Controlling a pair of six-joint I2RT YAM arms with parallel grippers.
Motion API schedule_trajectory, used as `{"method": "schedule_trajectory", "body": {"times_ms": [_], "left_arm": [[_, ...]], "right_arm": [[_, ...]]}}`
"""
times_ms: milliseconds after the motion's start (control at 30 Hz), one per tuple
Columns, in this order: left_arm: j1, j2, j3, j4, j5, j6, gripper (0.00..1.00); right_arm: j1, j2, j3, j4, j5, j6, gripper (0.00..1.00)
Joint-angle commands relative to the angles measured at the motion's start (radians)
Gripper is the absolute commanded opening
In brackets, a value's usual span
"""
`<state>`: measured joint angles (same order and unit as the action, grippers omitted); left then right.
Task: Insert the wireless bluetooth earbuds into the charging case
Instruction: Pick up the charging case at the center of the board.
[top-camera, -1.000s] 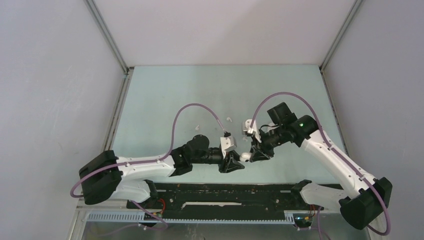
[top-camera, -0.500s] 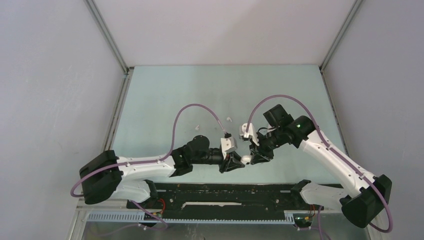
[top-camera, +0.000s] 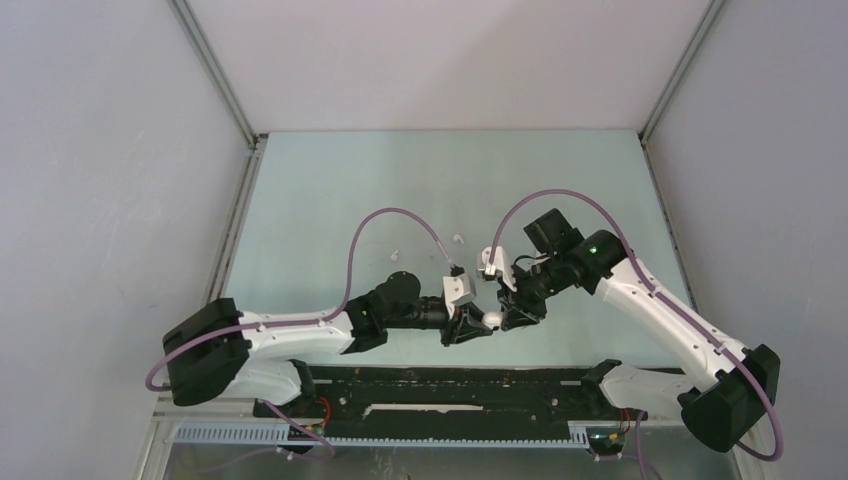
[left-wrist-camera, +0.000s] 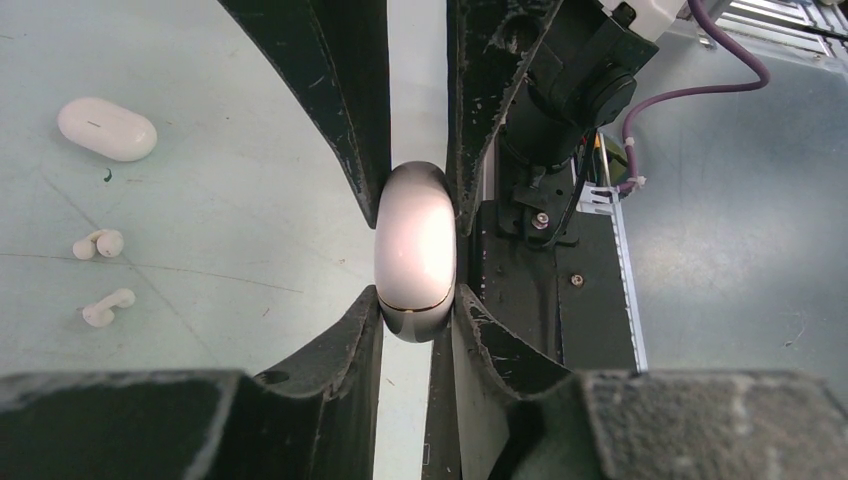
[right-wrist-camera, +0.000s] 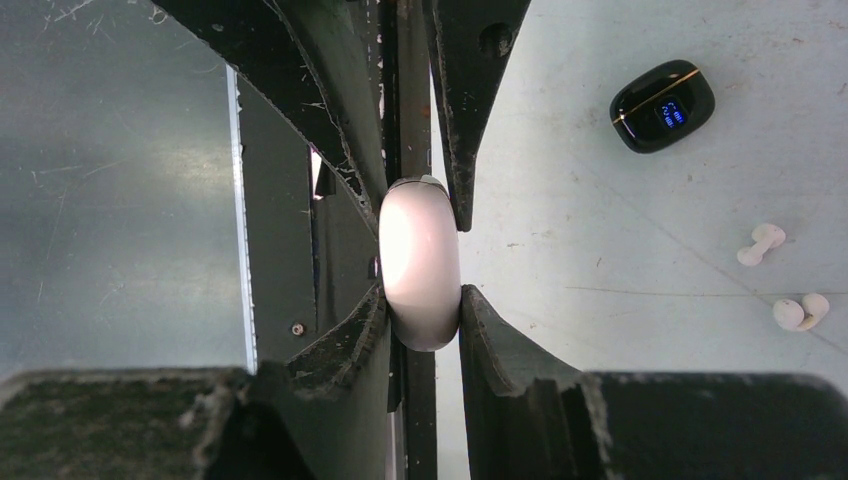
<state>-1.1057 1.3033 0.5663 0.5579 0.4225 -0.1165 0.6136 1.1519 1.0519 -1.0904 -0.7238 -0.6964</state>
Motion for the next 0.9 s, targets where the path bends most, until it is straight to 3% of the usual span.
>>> {"method": "schedule_trajectory", "body": {"times_ms": [0, 167, 367, 500, 867], "left_arm": [[-0.019, 0.001, 0.018, 0.078, 0.027, -0.008, 0.31], [-0.02, 0.008, 0.017, 0.077, 0.028, -0.008, 0.23], [-0.024, 0.006, 0.0, 0.105, 0.022, 0.003, 0.0], [-0.036, 0.004, 0.004, 0.089, 0.02, 0.038, 0.0], [-0.065, 0.015, 0.0, 0.085, 0.005, 0.075, 0.0]], "right_arm": [[0.005, 0.005, 0.036, 0.032, 0.009, 0.013, 0.06], [0.005, 0.006, 0.036, 0.032, 0.009, 0.016, 0.07], [0.003, 0.01, 0.036, 0.056, 0.023, 0.062, 0.14], [-0.004, 0.038, 0.036, 0.076, 0.048, 0.097, 0.24], [-0.049, 0.036, 0.036, 0.111, 0.023, 0.133, 0.28]]}}
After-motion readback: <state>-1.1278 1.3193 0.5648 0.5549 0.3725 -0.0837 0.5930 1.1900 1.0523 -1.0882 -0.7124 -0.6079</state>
